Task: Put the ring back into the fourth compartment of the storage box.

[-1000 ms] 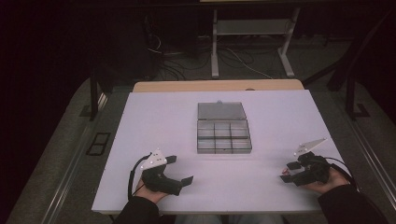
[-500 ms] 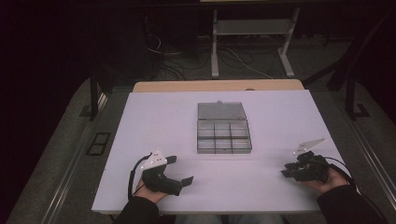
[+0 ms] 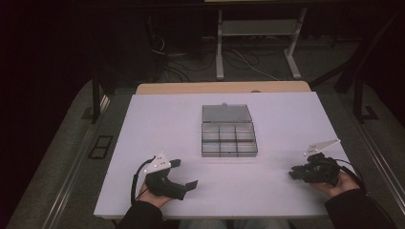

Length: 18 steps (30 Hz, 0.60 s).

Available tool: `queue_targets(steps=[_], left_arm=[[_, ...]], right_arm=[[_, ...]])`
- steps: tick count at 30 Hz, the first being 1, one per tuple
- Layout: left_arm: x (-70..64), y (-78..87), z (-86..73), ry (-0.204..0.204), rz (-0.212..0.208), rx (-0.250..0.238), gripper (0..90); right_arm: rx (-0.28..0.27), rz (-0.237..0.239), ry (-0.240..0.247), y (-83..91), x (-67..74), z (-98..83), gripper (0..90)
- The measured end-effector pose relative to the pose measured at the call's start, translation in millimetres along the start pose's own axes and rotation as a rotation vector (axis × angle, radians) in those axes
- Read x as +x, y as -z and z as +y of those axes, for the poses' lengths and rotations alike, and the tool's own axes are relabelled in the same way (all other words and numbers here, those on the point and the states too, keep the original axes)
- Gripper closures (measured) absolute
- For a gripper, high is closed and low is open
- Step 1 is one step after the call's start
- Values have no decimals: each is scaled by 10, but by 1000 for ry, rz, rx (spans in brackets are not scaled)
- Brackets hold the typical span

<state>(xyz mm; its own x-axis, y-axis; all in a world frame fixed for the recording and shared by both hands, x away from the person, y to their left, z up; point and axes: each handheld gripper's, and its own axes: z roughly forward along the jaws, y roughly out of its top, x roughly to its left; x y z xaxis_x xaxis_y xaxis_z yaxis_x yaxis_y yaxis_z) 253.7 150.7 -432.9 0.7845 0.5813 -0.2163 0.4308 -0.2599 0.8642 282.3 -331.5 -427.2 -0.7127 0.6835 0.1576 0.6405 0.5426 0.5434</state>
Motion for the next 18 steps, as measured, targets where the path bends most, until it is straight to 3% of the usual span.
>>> queue_targets(steps=[18], left_arm=[[1, -3, 0, 0, -3, 0, 0]], right_arm=[[-47, 25, -1, 133, -7, 115, 697]])
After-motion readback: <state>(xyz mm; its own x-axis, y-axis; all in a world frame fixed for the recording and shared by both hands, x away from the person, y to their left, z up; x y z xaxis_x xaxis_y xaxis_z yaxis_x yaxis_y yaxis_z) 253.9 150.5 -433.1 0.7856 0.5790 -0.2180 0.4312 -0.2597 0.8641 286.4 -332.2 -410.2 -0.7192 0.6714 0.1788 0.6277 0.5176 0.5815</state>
